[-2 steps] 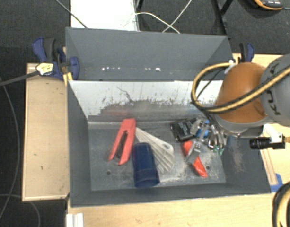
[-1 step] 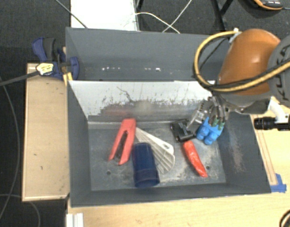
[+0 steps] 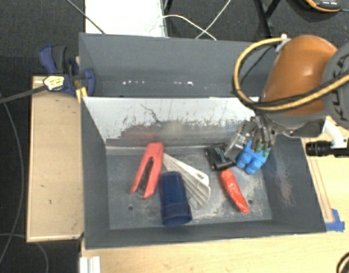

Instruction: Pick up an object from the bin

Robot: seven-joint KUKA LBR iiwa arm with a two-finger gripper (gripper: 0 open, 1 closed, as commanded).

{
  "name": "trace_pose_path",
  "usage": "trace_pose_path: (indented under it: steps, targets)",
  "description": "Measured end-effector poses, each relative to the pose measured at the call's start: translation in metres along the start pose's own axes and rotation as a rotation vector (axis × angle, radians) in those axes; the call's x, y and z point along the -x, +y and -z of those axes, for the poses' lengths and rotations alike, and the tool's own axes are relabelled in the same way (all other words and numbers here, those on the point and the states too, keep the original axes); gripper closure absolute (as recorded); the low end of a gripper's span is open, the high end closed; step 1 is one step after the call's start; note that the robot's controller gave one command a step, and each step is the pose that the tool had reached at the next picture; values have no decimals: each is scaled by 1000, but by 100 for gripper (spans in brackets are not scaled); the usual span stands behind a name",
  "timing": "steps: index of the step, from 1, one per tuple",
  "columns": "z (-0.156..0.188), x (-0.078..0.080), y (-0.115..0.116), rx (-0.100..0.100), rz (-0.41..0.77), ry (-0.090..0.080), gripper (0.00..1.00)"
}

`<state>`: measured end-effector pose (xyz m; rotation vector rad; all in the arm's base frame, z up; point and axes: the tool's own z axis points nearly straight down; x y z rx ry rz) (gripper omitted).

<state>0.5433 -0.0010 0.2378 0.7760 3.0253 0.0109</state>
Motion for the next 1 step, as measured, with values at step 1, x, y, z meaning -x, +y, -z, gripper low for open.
trace_pose_path:
  steps: [1]
  targets:
    - [-14,-5,1,3,-20,-7,100]
